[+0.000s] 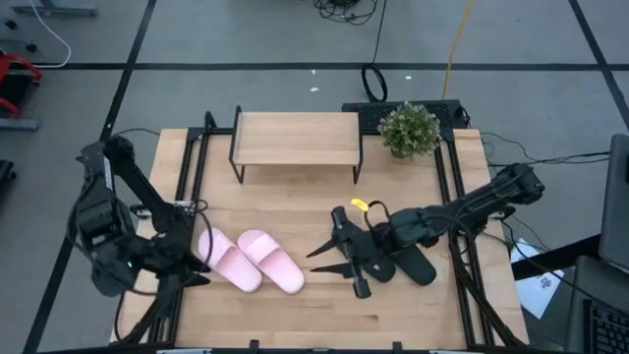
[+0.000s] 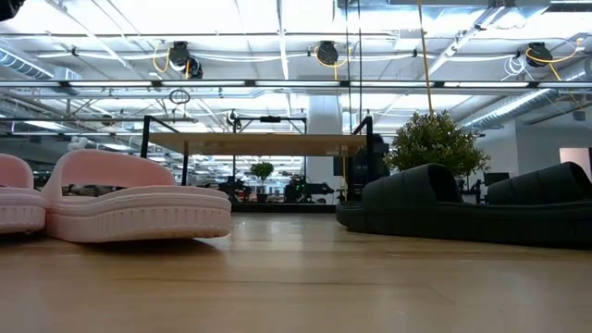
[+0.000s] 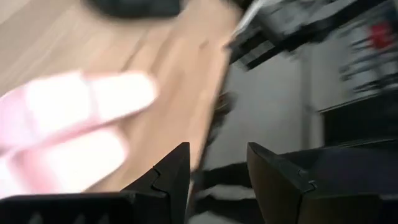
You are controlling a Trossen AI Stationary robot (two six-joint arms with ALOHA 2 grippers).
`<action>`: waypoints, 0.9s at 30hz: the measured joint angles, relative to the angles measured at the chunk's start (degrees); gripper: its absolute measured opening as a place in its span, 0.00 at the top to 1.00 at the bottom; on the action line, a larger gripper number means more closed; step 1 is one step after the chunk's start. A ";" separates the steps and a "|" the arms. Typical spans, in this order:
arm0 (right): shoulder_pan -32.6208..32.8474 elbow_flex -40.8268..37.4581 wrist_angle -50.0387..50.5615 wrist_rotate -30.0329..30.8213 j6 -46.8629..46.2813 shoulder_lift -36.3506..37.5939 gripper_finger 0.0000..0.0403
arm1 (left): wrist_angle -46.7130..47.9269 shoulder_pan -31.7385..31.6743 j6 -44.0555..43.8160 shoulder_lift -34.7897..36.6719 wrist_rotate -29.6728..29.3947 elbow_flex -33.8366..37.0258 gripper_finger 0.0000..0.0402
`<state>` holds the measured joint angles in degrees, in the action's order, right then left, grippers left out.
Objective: Pick and place slides into the shelf
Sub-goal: Put the left pink slide on the shelf
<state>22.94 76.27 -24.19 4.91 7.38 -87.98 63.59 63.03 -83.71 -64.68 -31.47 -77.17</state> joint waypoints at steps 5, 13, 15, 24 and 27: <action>0.04 0.00 -1.42 5.21 0.71 0.25 0.71 | 14.37 0.47 -10.91 -4.81 8.20 0.02 0.62; 0.19 0.00 -1.33 10.29 5.17 0.48 0.71 | 20.54 0.47 -15.91 -12.72 15.85 0.04 0.62; -0.01 0.00 -1.62 10.24 5.66 0.48 0.71 | 20.83 0.47 -16.45 -13.83 15.91 0.04 0.62; 0.44 0.00 -4.69 10.10 10.44 0.58 0.71 | 22.00 -2.09 -22.65 -16.88 10.88 0.04 0.62; 0.44 0.00 -4.16 10.10 10.25 0.65 0.71 | 21.69 -3.87 -20.37 -18.83 11.05 0.04 0.62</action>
<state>23.38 76.27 -28.35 15.00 17.63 -87.33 85.28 59.16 -104.08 -83.51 -20.42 -77.12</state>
